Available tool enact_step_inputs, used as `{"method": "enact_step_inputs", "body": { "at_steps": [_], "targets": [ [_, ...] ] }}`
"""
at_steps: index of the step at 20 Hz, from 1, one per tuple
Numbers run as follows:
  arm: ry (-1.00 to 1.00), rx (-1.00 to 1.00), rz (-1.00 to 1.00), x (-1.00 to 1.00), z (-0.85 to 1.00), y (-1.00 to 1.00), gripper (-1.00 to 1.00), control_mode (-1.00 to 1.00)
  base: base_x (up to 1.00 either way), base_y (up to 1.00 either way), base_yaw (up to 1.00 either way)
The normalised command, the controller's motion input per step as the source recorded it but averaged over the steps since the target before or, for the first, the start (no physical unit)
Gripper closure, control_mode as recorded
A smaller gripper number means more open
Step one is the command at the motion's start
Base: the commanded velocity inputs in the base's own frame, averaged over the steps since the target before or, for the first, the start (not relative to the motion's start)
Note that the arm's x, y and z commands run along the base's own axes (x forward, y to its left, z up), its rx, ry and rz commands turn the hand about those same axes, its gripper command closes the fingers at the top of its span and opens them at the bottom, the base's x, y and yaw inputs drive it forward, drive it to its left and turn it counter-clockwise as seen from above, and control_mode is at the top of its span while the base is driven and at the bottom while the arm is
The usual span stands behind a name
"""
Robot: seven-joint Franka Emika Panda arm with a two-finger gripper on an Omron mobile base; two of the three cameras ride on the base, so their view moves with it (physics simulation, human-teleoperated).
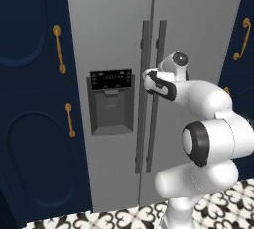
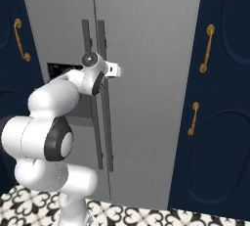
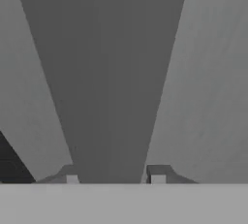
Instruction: Take the strawberry from the fridge and place it on top of the pancake, located on the dining counter.
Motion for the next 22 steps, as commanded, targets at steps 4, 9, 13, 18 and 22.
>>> {"method": "enact_step_inputs", "body": {
  "at_steps": [4, 9, 13, 18, 22],
  "targets": [
    [0.12, 0.06, 0.0, -0.96, 0.0, -0.76, 1.0, -1.0, 0.0, 0.0, 0.0],
    [0.15, 0.08, 0.02, -1.0, 0.0, -0.97, 1.0, -1.0, 0.0, 0.0, 0.0],
    [0.04, 0.06, 0.09, -1.0, -0.06, -1.0, 1.0, -1.0, 0.0, 0.0, 0.0],
    [-0.01, 0.01, 0.1, -1.0, -0.25, -1.0, 1.0, -1.0, 0.0, 0.0, 0.0],
    [-0.16, 0.04, 0.0, -0.77, 0.03, -0.49, 1.0, -1.0, 0.0, 0.0, 0.0]
  ]
}}
